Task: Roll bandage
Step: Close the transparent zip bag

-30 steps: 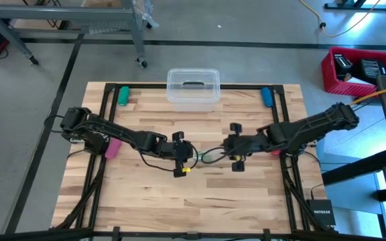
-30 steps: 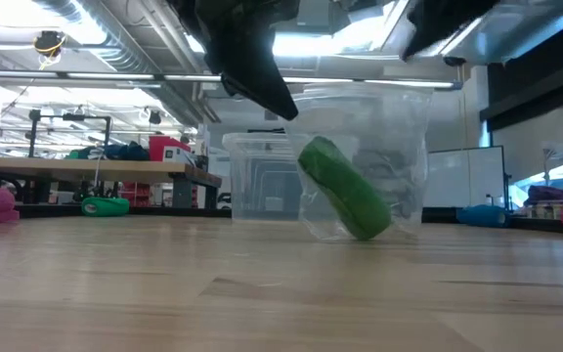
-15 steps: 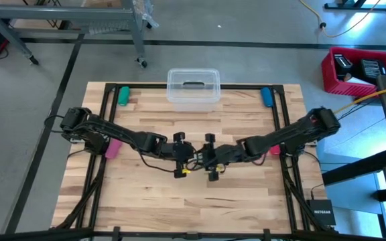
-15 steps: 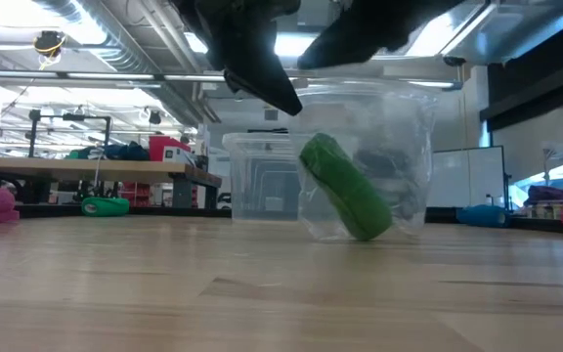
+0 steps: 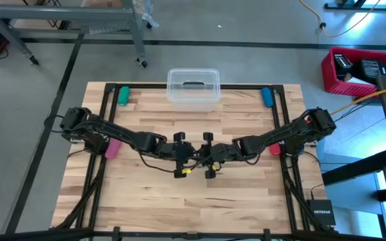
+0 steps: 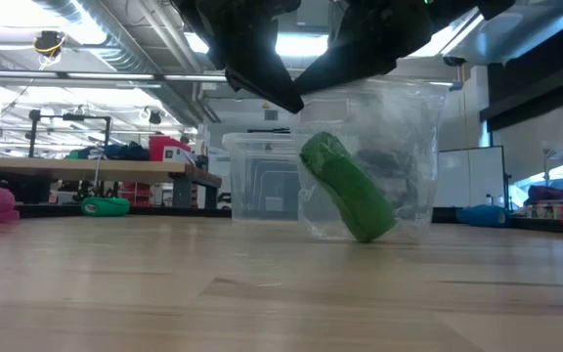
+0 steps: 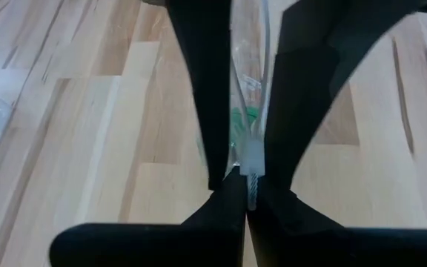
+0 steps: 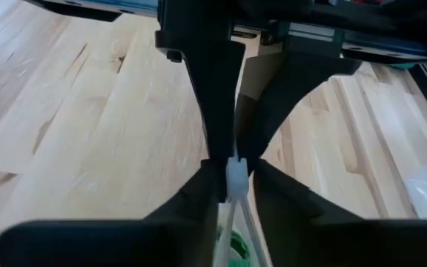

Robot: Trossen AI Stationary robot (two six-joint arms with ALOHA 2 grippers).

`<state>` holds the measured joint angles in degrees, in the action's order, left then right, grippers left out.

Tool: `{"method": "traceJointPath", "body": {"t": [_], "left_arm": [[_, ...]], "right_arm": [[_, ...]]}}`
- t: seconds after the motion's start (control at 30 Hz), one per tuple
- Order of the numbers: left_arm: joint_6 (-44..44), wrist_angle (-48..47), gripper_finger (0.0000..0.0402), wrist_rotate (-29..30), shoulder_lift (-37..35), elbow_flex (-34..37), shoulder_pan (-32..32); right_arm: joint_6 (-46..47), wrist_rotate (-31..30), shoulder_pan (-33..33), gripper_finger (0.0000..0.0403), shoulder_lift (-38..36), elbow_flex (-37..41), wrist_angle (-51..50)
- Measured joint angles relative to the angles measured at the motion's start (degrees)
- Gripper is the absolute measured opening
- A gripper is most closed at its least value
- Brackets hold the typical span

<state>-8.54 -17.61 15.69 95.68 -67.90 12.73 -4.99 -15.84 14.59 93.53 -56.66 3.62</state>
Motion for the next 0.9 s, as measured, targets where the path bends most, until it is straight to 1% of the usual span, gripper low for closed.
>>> {"method": "traceJointPath", "body": {"t": [0.13,0.23,0.37,0.53,0.63,0.77,0.9], "left_arm": [[0.0,-0.1,0.0,0.0,0.0,0.0,0.0],[0.0,0.1,0.0,0.1,0.0,0.0,0.0],[0.0,0.3,0.0,0.1,0.0,0.0,0.0],[-0.3,-0.7,0.0,0.1,0.0,0.0,0.0],[-0.6,-2.0,0.0,-0.1,0.0,0.0,0.0],[-1.0,-1.5,0.0,-0.1,0.0,0.0,0.0],[-2.0,-1.5,0.0007,-0.1,-0.6,0.0,0.0]], "right_arm": [[0.1,0.0,0.0,0.0045,-0.7,0.0,-0.7],[0.4,0.0,0.0,0.0019,-1.7,0.0,-2.3],[1.6,0.1,0.0,0.0018,-2.7,0.0,-4.6],[3.1,0.1,0.0,0.0042,-3.0,0.0,-7.0],[3.2,0.0,0.0,0.0034,-3.1,0.0,-9.6],[3.2,0.0,0.0,0.0019,-3.1,0.0,-9.5],[3.2,0.0,0.0,0.0028,-3.1,0.0,-9.5]]}}
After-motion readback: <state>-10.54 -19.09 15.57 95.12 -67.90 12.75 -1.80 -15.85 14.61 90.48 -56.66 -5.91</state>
